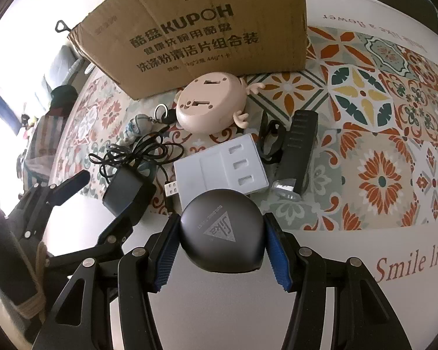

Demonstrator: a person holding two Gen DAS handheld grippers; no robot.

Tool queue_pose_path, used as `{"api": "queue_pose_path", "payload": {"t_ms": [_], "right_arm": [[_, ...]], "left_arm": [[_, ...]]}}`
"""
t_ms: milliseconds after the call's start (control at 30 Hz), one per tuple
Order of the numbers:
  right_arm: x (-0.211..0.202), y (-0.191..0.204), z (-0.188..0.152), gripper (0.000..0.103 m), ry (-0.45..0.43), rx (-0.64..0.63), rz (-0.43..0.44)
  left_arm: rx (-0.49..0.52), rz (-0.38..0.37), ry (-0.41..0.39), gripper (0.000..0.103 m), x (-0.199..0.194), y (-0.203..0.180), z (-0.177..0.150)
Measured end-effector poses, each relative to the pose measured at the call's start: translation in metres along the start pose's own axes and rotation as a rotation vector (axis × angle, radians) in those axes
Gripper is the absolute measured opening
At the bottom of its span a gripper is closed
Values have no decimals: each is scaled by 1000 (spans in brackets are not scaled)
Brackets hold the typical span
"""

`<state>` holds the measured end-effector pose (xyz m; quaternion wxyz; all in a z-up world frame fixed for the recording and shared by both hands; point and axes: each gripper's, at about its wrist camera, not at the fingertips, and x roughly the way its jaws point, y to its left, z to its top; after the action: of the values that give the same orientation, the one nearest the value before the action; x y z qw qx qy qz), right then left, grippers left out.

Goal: Organize rigid objects
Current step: 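Lift the black adapter and grey device toward the box with both grippers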

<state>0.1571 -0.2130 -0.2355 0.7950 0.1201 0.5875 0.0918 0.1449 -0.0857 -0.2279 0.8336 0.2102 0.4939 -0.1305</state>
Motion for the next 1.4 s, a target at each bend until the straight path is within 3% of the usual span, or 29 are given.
{"api": "queue_pose_path", "payload": {"t_ms": [167, 333, 700, 967, 1400], "right_arm": [[-1, -4, 1, 56, -2, 15, 5], [0, -8, 0, 56, -3, 30, 9], [7, -10, -1, 56, 11, 39, 14], [2, -8, -1, 56, -8, 30, 4], [-39, 11, -5, 56, -94, -19, -3]], "left_arm": [[1, -36, 56, 45, 10, 0, 4], [23, -35, 86, 44, 16, -6, 5], [-43, -95, 144, 42, 33, -2, 18], [-122, -159, 97, 41, 25, 8, 7], [-179, -137, -35, 41, -32, 23, 9]]}}
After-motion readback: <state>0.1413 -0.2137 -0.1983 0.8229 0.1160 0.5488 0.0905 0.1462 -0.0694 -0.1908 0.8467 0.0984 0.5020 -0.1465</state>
